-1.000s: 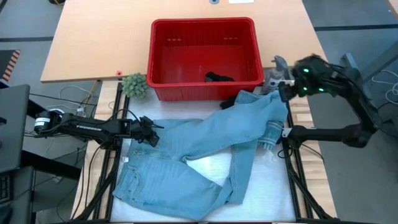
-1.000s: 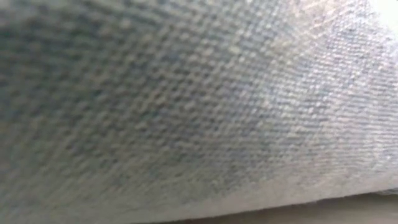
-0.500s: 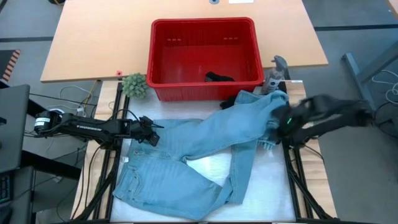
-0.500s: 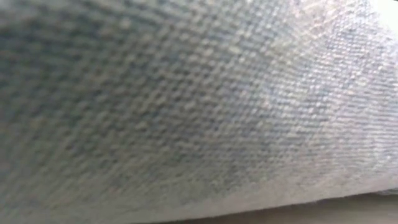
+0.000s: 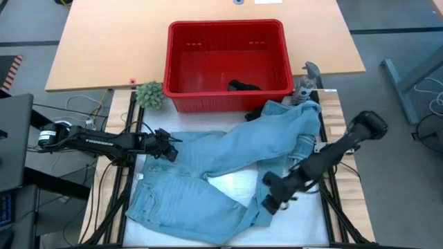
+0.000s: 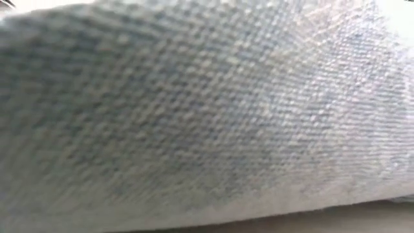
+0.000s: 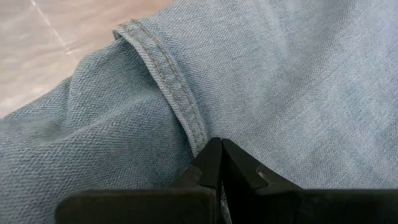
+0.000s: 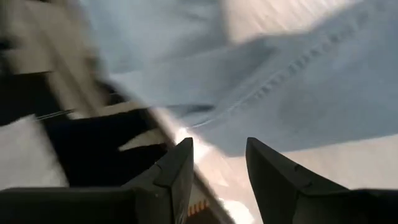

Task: Fold Laundry from Bin
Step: Fold the blue pants

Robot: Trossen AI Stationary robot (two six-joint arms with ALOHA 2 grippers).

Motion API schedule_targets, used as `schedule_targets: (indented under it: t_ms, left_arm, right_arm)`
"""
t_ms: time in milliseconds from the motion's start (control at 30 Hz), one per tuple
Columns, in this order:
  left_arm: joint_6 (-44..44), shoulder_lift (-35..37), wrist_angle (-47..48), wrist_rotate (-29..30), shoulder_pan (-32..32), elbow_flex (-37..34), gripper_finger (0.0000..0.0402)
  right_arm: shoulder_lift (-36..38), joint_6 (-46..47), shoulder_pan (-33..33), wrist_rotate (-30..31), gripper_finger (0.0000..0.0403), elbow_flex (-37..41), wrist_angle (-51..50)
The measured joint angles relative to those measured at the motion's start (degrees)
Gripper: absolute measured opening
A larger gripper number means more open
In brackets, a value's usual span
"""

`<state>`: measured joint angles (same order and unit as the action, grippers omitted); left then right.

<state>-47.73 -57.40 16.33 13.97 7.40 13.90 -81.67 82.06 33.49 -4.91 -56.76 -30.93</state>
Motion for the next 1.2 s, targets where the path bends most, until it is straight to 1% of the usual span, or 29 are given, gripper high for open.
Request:
schedule_targets:
  t_ms: [67, 133, 233, 267, 433, 533, 600, 700, 833, 900, 1067, 1200]
  left_arm:
    - [-0.02, -0.03, -0.37, 0.05, 0.0, -0.03, 0.0]
    - [0.01, -0.03, -0.43, 0.05, 0.0, -0.03, 0.0]
    - [-0.02, -0.01, -0.43, 0.05, 0.02, -0.01, 0.0]
    - [-0.04, -0.01, -0.43, 0.03, 0.02, -0.01, 0.0]
    - [-0.09, -0.01, -0.54, 0.44, 0.02, 0.01, 0.0]
    - [-0.12, -0.01, -0.62, 0.47, 0.02, 0.04, 0.0]
    - [-0.11, -0.01, -0.65, 0.47, 0.02, 0.04, 0.0]
    - [0.73, 0.01, -0.67, 0.45, 0.02, 0.04, 0.0]
    - [0.62, 0.01, -0.71, 0.32, 0.02, 0.06, 0.0]
    - [0.6, 0.01, -0.72, 0.28, 0.02, 0.08, 0.0002]
    - [0.69, 0.04, -0.86, 0.31, 0.02, 0.1, 0.0012]
    - [1.36, 0.04, -0.94, 0.25, 0.02, 0.12, 0.0016]
  right_arm:
    - [-4.11, 2.33, -0.02, -0.45, 0.0171, 0.07, -0.54]
    - [-7.21, 4.63, -0.14, -0.63, 0.0168, -1.12, -3.66]
    - [-10.51, 5.38, -1.25, -0.86, 0.0161, -3.25, -8.83]
    - [-11.12, 5.36, -1.85, -0.44, 0.0158, -4.19, -9.95]
    - [-11.39, 4.57, -5.45, 6.13, 0.0147, -9.99, -17.0]
    - [-11.39, 1.84, -7.79, 6.53, 0.0148, -11.59, -19.19]
    - [-11.39, 1.06, -8.96, 5.37, 0.0157, -11.63, -18.35]
    - [-11.43, 1.03, -10.32, 3.55, 0.0185, -11.6, -17.43]
    - [-11.43, 1.73, -11.74, 3.46, 0.0232, -11.56, -19.23]
    - [-11.68, 3.37, -12.57, 3.45, 0.0245, -11.32, -19.38]
    - [-15.15, 4.2, -14.05, 2.23, 0.0249, -11.31, -18.72]
    - [-20.17, 4.93, -14.14, -0.32, 0.0249, -11.31, -18.98]
